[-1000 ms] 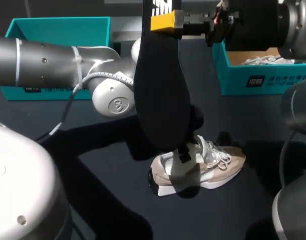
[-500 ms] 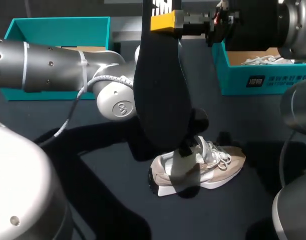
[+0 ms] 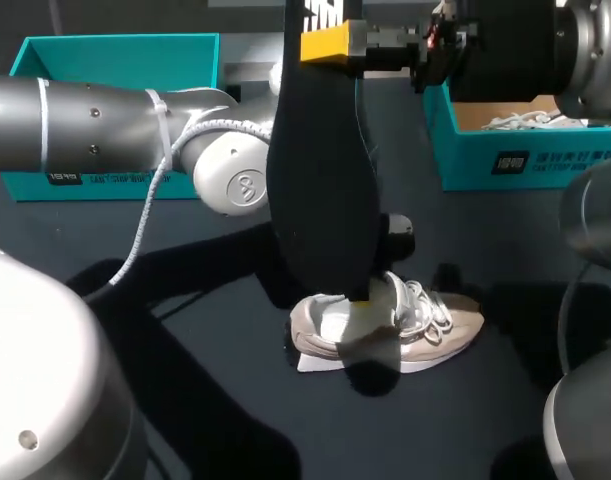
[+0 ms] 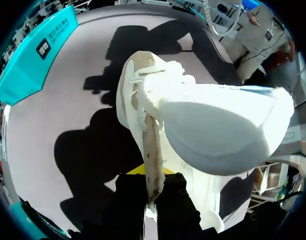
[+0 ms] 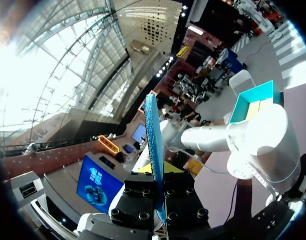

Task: Take the shoe out of the shoebox, open the shoe tongue, remove and reinsert the insole, then place the shoe into the shoebox

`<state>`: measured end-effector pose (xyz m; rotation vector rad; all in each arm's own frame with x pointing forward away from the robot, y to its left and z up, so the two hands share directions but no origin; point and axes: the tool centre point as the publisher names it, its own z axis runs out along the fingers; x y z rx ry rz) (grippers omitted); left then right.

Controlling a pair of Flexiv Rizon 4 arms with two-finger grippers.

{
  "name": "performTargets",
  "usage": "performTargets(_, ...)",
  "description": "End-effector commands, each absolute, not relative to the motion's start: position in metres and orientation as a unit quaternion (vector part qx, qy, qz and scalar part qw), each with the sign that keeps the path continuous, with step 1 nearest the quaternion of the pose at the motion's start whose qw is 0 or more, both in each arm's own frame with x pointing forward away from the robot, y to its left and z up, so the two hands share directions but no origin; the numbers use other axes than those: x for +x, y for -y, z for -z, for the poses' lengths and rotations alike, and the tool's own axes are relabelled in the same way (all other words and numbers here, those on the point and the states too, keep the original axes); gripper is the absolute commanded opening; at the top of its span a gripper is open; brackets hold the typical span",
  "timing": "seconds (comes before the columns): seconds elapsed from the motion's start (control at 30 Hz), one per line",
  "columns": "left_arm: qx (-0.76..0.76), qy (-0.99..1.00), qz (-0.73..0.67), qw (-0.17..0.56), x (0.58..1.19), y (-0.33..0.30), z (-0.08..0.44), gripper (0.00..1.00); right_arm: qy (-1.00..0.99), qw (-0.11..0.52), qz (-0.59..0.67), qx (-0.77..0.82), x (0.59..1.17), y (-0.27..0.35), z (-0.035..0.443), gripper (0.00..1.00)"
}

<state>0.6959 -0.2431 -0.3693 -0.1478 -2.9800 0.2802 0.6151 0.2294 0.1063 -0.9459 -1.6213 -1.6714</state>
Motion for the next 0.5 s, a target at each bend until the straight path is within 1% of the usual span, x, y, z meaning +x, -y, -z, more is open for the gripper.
performTargets(0.03, -0.178, 0.974, -0.068, 0.119, 0.709, 0.251, 0.357, 0.0, 0.613, 0.309, 0.632, -0.359, 0.617, -0.235, -0.108, 0.0)
performTargets(0.13, -0.227, 0.957, -0.087, 0.158, 0.71, 0.262, 0.343, 0.0, 0.613, 0.309, 0.632, -0.359, 0.617, -0.235, -0.108, 0.0)
performTargets(0.17, -0.231, 0.954, -0.106, 0.157, 0.709, 0.265, 0.339, 0.0, 0.613, 0.309, 0.632, -0.359, 0.617, -0.235, -0.108, 0.0)
performTargets(0.5, -0.231, 0.954, -0.106, 0.157, 0.709, 0.265, 0.339, 0.0, 0.613, 0.309, 0.632, -0.359, 0.617, -0.235, -0.108, 0.0)
